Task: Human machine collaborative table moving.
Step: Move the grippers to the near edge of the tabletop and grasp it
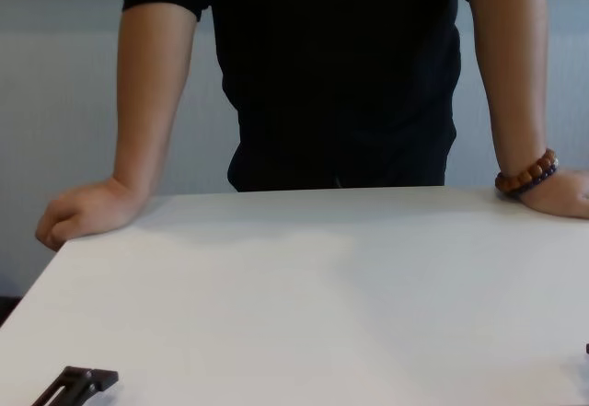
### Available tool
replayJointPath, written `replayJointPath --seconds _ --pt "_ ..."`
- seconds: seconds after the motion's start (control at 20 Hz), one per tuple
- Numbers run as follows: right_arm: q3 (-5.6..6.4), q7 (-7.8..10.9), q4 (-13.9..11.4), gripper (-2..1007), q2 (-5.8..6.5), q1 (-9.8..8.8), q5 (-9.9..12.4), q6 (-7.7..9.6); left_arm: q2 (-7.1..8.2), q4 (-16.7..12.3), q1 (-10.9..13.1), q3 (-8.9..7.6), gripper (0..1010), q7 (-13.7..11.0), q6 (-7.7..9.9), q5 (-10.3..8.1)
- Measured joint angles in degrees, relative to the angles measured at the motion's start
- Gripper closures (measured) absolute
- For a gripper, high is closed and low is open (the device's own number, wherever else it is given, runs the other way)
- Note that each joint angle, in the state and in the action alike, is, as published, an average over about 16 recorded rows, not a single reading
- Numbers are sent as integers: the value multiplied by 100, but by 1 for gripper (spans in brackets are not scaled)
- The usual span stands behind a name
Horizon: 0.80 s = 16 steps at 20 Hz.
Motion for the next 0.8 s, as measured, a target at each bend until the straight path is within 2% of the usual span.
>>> replayJointPath --seconds 0.35,0.8 --pt "114 24 40 0 -80 -12 10 -112 -201 225 -185 -93 10 -54 80 134" --pt "225 89 85 0 -165 -18 -46 -200 -388 358 -242 -272 10 9 134 194"
